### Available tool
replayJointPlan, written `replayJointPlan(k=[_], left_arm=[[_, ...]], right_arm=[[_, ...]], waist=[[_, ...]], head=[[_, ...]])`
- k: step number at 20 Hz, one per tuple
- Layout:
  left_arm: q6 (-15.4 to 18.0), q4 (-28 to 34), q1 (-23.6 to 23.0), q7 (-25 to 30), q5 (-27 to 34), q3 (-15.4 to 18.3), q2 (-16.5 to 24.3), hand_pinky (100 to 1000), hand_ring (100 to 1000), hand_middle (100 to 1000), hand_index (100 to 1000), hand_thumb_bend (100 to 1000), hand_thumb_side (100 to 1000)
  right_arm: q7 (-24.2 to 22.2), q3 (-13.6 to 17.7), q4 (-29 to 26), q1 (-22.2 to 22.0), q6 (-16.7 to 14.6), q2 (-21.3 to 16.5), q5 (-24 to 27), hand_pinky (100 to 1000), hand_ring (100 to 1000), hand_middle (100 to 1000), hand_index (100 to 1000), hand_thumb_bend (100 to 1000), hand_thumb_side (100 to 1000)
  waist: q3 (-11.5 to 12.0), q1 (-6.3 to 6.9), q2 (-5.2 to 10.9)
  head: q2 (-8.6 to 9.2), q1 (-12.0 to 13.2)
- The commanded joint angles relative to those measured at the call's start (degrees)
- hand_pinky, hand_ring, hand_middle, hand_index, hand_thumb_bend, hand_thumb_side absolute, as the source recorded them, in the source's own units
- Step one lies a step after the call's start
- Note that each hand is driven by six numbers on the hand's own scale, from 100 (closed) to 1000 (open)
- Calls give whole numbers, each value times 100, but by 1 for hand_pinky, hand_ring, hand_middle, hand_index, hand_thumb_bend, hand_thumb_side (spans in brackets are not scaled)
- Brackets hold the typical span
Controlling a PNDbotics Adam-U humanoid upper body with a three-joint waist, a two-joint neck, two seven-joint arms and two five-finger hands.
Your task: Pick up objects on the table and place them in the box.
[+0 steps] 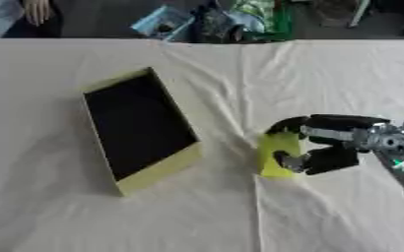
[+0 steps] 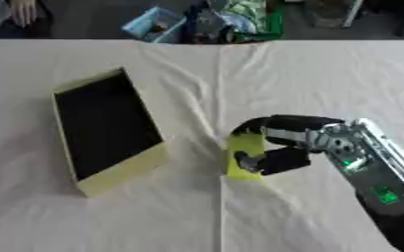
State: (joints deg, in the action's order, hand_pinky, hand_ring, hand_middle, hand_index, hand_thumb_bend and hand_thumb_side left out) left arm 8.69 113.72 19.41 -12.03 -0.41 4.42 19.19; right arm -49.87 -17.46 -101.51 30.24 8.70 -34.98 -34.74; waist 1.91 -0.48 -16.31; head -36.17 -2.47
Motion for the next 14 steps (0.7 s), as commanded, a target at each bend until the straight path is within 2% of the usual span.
replayJointPlan(k=[1, 4, 5, 14], left_arm=[[-3, 87, 84, 6, 12, -3, 78, 505, 687, 680, 667, 100, 630], [-4, 87, 88, 8, 15, -5, 75, 505, 687, 680, 667, 100, 630], [-4, 87, 90, 9, 15, -6, 75, 505, 687, 680, 668, 100, 630], [-5, 87, 88, 18, 22, -7, 73, 505, 687, 680, 667, 100, 630]], right_arm=[[14, -1, 80, 39, -45, -99, -92, 894, 1000, 1000, 1000, 100, 866], [21, -31, 160, 39, -67, -98, -161, 893, 1000, 1000, 1000, 100, 832], [23, -38, 201, 34, -60, -94, -181, 892, 1000, 1000, 1000, 100, 857], [45, -100, 534, 28, -207, -49, -254, 879, 1000, 1000, 1000, 100, 831]], waist=[[6, -11, -4], [4, -15, -10], [4, -15, -13], [27, -10, -29]], head=[[37, -12], [39, -15], [40, -15], [48, -36]])
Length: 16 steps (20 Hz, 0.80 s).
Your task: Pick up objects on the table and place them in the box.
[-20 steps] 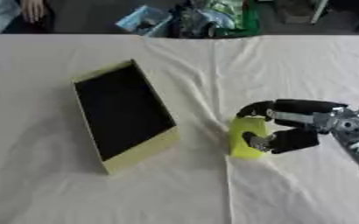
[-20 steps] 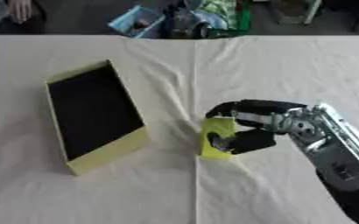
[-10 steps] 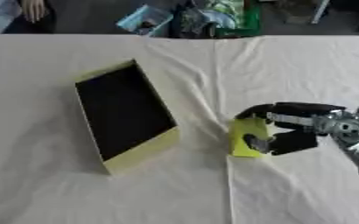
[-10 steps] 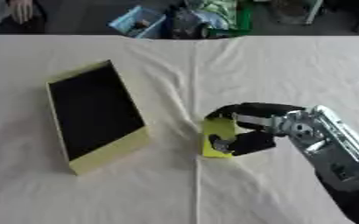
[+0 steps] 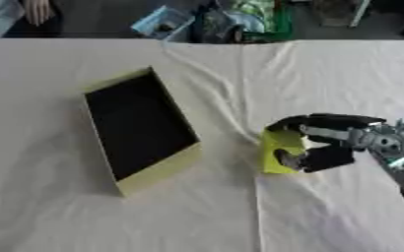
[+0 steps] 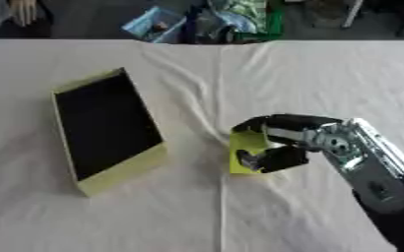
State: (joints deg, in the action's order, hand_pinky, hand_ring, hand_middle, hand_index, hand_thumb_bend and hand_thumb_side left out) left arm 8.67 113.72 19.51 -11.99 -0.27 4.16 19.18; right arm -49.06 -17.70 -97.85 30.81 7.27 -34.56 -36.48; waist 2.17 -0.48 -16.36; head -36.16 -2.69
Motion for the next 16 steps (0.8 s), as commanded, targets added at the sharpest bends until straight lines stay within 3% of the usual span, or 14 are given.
replayJointPlan(k=[1, 2, 3, 6, 7, 12, 14, 16], left_arm=[[-2, 87, 77, 15, 8, 18, 72, 505, 687, 680, 667, 100, 629], [-2, 87, 77, 16, 8, 18, 71, 506, 687, 680, 667, 100, 629], [-2, 87, 77, 18, 8, 18, 70, 505, 687, 680, 667, 100, 629], [0, 87, 80, 19, 8, 19, 68, 506, 687, 680, 667, 100, 630], [1, 87, 82, 20, 8, 18, 68, 506, 687, 680, 667, 100, 631], [-1, 87, 83, 27, 10, 14, 64, 507, 687, 680, 667, 100, 630], [-3, 87, 83, 29, 11, 13, 64, 507, 687, 681, 666, 100, 632], [-4, 87, 86, 34, 10, 12, 63, 507, 687, 681, 666, 100, 633]], right_arm=[[-21, -74, 185, -30, -90, -87, -90, 868, 990, 1000, 1000, 100, 821], [-4, -73, 199, -33, -117, -83, -96, 866, 987, 997, 1000, 100, 815], [19, -71, 204, -35, -140, -79, -98, 851, 965, 921, 1000, 100, 784], [123, -64, 157, -32, -169, -79, -141, 823, 914, 803, 1000, 100, 699], [169, -66, 124, -27, -165, -79, -174, 799, 870, 696, 1000, 100, 674], [327, -90, -31, 0, -148, -80, -215, 734, 716, 623, 1000, 100, 596], [433, -83, -78, 13, -105, -83, -240, 692, 617, 580, 970, 100, 512], [555, -82, -100, 22, -56, -81, -269, 681, 579, 565, 952, 100, 473]], waist=[[2, -9, -26], [1, -7, -28], [1, -6, -31], [2, 0, -40], [2, 1, -42], [6, 3, -55], [7, 2, -56], [7, 0, -55]], head=[[49, -16], [51, -18], [51, -20], [47, -28], [45, -32], [38, -49], [36, -50], [38, -53]])
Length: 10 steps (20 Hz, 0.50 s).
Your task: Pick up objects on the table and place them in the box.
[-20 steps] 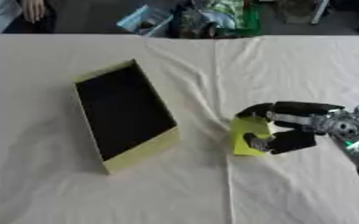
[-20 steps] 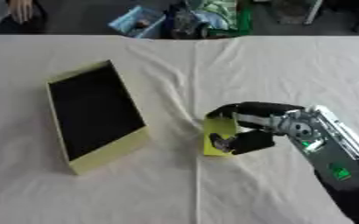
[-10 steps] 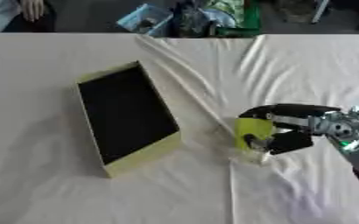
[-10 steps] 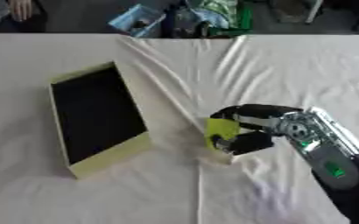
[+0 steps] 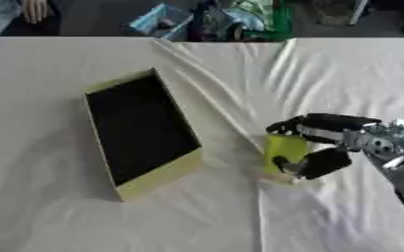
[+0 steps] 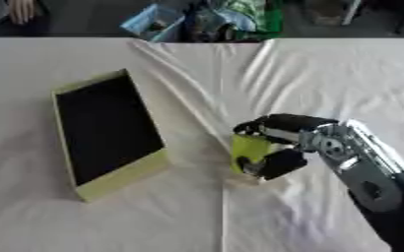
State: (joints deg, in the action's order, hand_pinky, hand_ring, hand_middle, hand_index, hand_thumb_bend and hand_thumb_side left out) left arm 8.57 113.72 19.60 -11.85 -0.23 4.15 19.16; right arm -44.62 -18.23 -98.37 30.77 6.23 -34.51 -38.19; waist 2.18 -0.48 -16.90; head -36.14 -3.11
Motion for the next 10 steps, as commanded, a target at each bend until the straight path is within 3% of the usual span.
replayJointPlan(k=[1, 4, 10], left_arm=[[5, 87, 78, 22, 5, 14, 65, 507, 687, 681, 666, 100, 633], [-7, 87, 82, 39, 4, 11, 68, 507, 687, 681, 666, 100, 634], [-14, 87, 93, 55, 5, 12, 69, 508, 687, 681, 667, 100, 635]], right_arm=[[177, -29, -59, 31, 66, -87, -106, 671, 546, 546, 940, 100, 428], [365, -40, -110, 49, 108, -95, -102, 644, 458, 513, 903, 100, 338], [499, -26, -150, 45, 231, -98, 105, 619, 392, 441, 760, 100, 277]], waist=[[6, -1, -1], [2, -5, 4], [-13, -9, 14]], head=[[39, -9], [38, 2], [40, 14]])
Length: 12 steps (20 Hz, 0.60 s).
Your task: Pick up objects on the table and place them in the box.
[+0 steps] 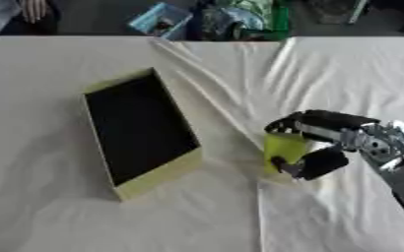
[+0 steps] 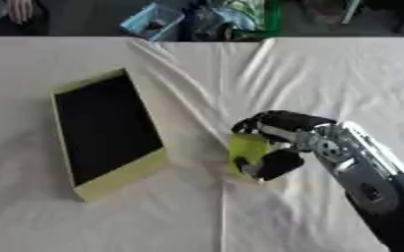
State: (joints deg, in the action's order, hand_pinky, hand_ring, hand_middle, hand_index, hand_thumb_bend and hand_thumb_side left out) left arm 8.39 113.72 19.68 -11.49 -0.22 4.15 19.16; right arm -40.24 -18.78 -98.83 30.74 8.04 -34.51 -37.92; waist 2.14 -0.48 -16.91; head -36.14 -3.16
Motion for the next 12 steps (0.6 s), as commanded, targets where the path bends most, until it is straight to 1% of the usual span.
replayJointPlan(k=[1, 3, 6, 12], left_arm=[[4, 87, 86, 22, 5, 11, 68, 508, 687, 681, 667, 100, 637], [5, 87, 88, 29, 4, 10, 69, 508, 687, 681, 667, 100, 639], [5, 87, 92, 32, 4, 12, 73, 508, 687, 681, 667, 100, 643], [5, 87, 95, 41, 2, 10, 81, 509, 687, 681, 667, 100, 650]], right_arm=[[81, 35, -115, 51, 74, -102, 107, 618, 388, 436, 748, 100, 264], [121, 47, -151, 61, 112, -107, 161, 610, 367, 413, 723, 100, 228], [172, 77, -235, 82, 170, -124, 239, 608, 357, 402, 715, 100, 168], [214, 131, -489, 171, 286, -217, 414, 606, 343, 389, 706, 100, 163]], waist=[[-11, -9, 18], [-16, -9, 24], [-22, -7, 36], [-40, -18, 66]], head=[[40, 21], [43, 23], [45, 27], [31, 42]])
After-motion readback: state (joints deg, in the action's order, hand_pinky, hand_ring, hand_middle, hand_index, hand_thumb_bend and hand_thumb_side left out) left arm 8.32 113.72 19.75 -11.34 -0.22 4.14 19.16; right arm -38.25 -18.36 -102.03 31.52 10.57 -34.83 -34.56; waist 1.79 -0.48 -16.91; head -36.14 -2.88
